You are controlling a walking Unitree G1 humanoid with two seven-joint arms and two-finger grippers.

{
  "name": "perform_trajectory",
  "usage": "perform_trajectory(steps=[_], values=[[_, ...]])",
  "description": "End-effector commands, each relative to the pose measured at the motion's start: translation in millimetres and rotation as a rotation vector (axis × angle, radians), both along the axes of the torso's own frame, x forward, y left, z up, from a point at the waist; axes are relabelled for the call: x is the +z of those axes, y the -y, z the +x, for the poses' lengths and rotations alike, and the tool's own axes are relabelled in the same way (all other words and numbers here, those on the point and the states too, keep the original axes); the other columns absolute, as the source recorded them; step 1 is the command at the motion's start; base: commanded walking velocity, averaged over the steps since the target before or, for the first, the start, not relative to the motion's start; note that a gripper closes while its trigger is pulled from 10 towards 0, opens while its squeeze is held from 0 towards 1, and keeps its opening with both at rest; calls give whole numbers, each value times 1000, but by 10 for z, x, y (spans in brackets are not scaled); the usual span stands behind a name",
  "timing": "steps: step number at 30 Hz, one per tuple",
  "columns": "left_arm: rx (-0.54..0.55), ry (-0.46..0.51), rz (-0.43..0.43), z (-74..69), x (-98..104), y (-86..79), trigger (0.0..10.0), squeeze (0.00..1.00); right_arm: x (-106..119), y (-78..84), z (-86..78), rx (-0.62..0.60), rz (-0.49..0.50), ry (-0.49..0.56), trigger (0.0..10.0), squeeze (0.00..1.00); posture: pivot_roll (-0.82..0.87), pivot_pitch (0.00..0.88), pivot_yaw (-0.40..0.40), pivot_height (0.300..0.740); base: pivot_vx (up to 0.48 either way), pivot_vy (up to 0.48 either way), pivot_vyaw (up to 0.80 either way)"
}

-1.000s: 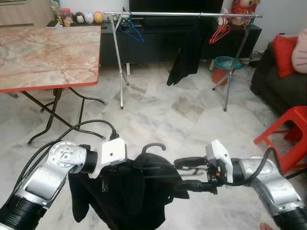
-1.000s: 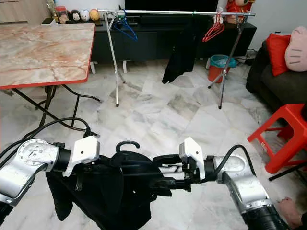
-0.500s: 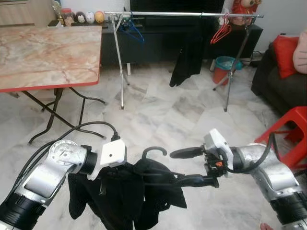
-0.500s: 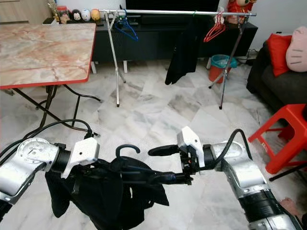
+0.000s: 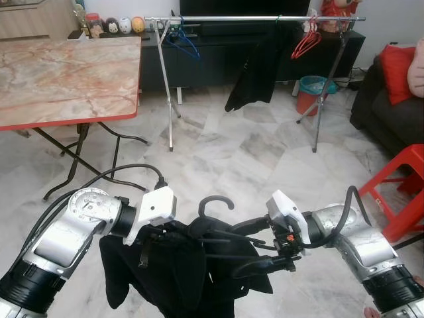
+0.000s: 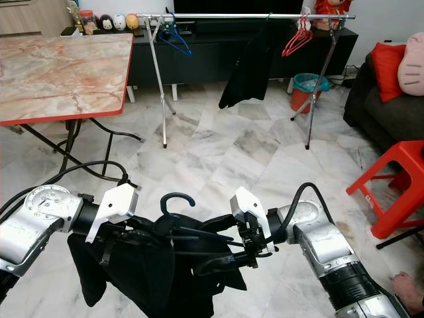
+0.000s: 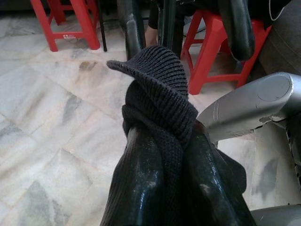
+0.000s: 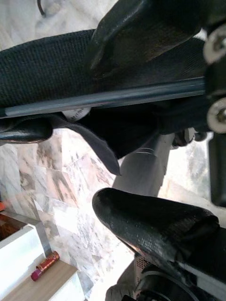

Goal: Hang hanger

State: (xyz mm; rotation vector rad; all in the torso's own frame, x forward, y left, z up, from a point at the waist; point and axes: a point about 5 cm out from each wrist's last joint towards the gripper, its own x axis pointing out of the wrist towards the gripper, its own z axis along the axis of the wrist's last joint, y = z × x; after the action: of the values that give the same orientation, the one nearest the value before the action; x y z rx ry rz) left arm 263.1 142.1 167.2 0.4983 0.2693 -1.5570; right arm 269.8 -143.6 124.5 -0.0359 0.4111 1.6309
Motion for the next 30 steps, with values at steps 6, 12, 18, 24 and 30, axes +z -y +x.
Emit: perform_trajectory(steps=[6,12,18,24,30], values=[[-29,29,-24,1,103,54,10000,0,62,-27,25,3,32,29,10000,0,39,0,19,740,0,0,0],[-33,30,-22,-11,107,63,10000,0,48,-59,39,-6,50,44,10000,0,45,0,14,740,0,0,0],[-30,33,-19,-22,73,86,10000,0,1,-61,56,-29,49,32,0,0,51,0,3,740,0,0,0],[-27,32,-24,-38,54,110,10000,0,-49,-60,51,-50,52,20,0,0,54,0,-6,740,0,0,0],[-26,35,-23,-33,49,117,10000,0,-79,-65,57,-63,59,5,0,0,57,0,-7,740,0,0,0]])
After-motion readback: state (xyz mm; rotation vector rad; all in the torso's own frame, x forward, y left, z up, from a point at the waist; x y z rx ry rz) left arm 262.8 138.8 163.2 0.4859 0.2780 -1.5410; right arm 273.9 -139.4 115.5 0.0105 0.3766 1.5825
